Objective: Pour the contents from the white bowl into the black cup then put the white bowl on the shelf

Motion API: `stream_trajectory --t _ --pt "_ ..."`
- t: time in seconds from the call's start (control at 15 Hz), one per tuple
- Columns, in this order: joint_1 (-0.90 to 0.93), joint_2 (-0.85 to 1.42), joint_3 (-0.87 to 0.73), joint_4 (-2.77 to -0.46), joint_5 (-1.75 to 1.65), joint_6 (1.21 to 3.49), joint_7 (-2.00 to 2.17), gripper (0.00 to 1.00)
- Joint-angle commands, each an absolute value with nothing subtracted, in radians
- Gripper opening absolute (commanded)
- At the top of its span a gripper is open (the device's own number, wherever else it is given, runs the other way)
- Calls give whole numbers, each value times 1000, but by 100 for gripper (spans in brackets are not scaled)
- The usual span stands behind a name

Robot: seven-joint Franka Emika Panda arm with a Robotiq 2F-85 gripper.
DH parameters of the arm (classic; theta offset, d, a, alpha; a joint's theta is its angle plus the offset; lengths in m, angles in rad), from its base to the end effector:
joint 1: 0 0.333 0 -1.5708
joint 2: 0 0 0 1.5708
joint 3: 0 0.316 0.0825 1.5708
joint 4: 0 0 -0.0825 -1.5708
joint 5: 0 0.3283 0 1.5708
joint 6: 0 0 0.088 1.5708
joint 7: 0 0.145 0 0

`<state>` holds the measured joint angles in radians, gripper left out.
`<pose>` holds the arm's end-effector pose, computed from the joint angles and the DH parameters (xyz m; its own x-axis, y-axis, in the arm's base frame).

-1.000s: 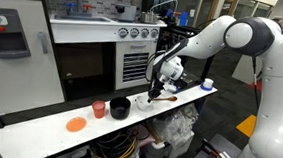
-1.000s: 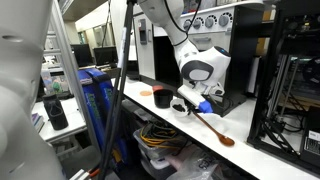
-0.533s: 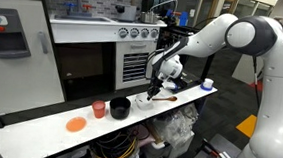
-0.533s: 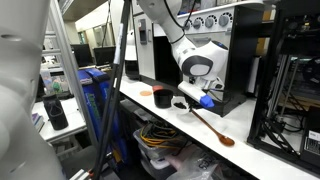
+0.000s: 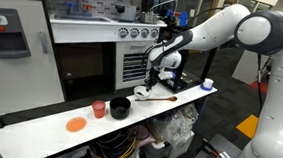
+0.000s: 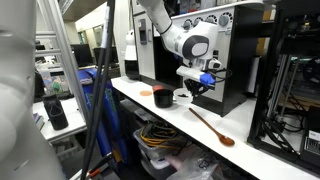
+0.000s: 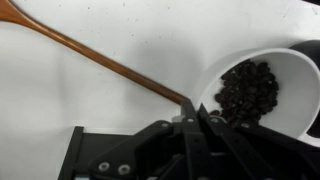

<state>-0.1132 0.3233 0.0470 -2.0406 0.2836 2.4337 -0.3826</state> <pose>0.5657 -0.0306 0.2929 0.9884 0.0919 0.1210 0.1127 -0.9775 -0.1785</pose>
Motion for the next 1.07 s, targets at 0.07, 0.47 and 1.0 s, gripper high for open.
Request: stream_trajectory --t 0.07,0.47,1.0 --pt "-64 297 29 -1990 122 2352 -273 1" --pt "-9 299 27 -1911 -41 2272 -172 1" --pt "81 301 26 -1855 -240 2179 11 1"
